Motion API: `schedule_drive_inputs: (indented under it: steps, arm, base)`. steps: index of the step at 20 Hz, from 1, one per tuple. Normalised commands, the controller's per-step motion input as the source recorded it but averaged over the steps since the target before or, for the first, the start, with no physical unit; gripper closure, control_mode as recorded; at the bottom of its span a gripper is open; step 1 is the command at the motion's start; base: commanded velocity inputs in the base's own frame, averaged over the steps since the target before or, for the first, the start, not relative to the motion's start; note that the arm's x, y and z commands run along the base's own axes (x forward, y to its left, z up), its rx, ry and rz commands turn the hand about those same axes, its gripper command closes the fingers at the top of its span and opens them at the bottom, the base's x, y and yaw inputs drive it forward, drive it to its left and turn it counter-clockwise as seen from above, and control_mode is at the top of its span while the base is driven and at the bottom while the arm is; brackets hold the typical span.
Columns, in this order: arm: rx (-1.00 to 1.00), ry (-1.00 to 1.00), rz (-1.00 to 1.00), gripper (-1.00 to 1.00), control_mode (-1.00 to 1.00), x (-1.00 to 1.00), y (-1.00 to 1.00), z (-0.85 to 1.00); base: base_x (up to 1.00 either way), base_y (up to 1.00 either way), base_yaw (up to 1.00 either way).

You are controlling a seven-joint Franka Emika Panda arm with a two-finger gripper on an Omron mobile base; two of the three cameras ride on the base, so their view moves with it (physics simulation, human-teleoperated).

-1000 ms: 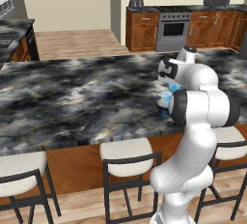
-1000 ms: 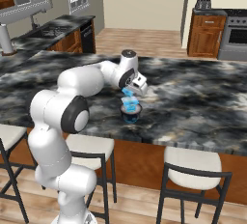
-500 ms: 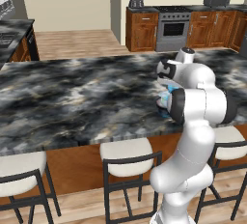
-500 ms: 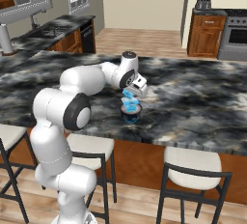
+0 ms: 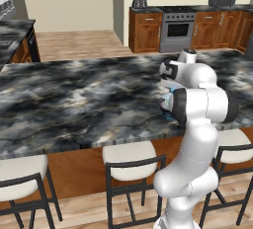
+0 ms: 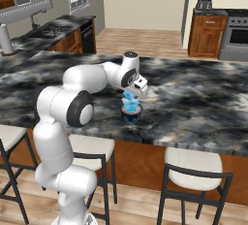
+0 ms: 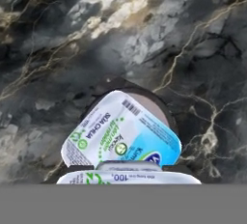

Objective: Stack the yogurt containers by placing the smaller containers on top of the larger containers.

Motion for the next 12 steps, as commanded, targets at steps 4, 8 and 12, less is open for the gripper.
schedule_drive_inputs:
  steps: [4,8,12]
  arm:
    - [0.04,0.04,0.00,1.00,-1.00,0.04,0.00,-0.08]
    - [0.03,0.02,0.00,1.00,-1.00,0.07,0.00,-0.04]
    - [0.01,0.04,0.00,1.00,-1.00,0.08,0.00,-0.04]
  base:
    - [0.00,0.00,0.00]
    - [0.00,0.00,0.00]
    - [0.00,0.00,0.00]
